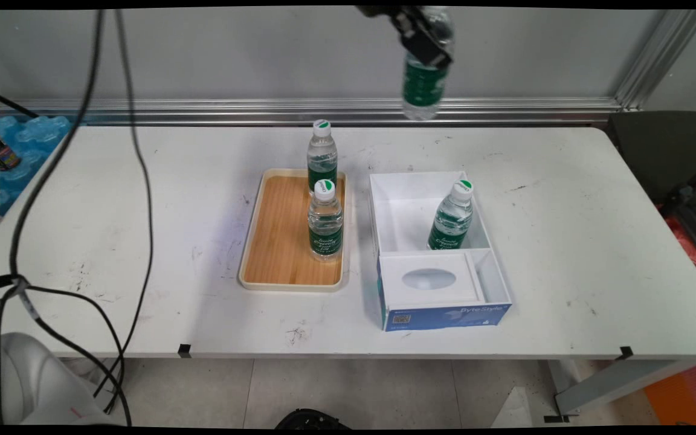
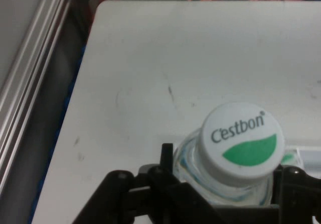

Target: Place the picked object on the tray

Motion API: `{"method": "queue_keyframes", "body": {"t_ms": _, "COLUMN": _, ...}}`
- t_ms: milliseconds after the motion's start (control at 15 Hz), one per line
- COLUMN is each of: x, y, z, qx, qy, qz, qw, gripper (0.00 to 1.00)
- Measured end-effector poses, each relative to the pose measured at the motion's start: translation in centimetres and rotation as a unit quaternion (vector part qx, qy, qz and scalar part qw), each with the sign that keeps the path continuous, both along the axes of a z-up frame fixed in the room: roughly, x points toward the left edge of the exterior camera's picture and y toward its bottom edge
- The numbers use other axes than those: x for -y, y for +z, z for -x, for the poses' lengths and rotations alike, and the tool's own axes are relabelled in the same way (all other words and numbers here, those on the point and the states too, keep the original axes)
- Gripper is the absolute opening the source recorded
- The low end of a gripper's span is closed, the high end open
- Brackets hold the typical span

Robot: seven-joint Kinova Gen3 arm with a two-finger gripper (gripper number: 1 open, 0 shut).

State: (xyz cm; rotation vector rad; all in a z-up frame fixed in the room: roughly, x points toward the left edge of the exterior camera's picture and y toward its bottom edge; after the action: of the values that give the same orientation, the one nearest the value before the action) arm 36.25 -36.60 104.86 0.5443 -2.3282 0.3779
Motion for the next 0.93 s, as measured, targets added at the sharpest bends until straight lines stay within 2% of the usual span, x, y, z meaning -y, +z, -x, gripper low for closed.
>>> {"method": "queue_keyframes", "body": {"t_ms": 133, "x": -2.1, "y": 1.0, "z": -2.5, "qx": 0.005, "qy": 0.018, "qz": -0.008, "qw": 0.9998, "gripper": 0.00}}
{"method": "queue_keyframes", "body": {"t_ms": 533, "x": -7.1, "y": 1.5, "z": -8.3, "qx": 0.008, "qy": 0.056, "qz": -0.028, "qw": 0.9980, "gripper": 0.00}}
{"method": "queue_keyframes", "body": {"t_ms": 933, "x": -11.2, "y": -0.5, "z": -14.2, "qx": 0.012, "qy": 0.100, "qz": -0.043, "qw": 0.9940, "gripper": 0.00}}
